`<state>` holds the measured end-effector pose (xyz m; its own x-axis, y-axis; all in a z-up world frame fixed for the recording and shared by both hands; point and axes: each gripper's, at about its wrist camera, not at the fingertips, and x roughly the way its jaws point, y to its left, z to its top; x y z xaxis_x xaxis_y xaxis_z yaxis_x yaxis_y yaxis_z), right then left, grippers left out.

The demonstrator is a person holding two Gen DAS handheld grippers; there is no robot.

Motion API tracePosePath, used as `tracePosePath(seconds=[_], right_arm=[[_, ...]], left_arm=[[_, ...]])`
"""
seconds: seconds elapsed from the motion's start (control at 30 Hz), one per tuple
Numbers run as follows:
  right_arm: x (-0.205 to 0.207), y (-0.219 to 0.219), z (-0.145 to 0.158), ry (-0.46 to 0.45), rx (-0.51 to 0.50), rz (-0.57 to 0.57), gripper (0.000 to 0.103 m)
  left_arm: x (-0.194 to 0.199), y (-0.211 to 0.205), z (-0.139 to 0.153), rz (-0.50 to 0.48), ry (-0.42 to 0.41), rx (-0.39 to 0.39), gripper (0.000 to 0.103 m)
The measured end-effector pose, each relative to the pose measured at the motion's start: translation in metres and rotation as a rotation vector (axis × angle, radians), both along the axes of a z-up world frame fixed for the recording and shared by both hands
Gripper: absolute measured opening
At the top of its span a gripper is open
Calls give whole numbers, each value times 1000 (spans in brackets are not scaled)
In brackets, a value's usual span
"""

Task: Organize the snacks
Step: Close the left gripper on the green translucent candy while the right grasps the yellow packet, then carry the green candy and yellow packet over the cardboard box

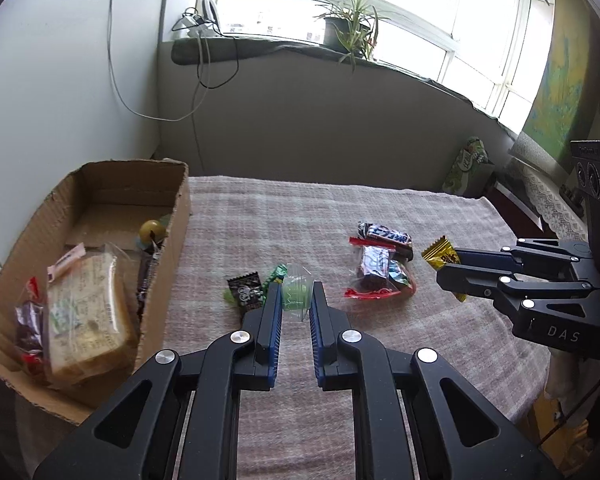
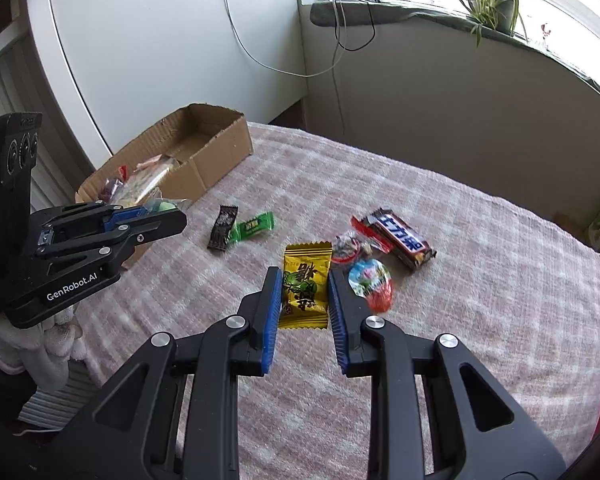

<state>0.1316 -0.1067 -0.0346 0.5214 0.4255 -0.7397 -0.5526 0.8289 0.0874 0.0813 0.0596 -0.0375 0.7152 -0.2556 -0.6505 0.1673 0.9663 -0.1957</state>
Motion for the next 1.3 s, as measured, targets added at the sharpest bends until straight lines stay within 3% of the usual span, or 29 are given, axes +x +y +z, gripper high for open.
tracePosePath(seconds=[0.53, 0.9, 1.3], right_arm=[[46, 108, 39, -59, 26, 165, 24], [81, 174, 23, -30, 12, 233, 24], [106, 212, -5, 25, -12, 263, 24]], left_arm=[[18, 91, 13, 190, -53, 36, 12], [42, 128, 5, 254, -28, 54, 12], [59, 145, -2, 266, 0, 62, 12]])
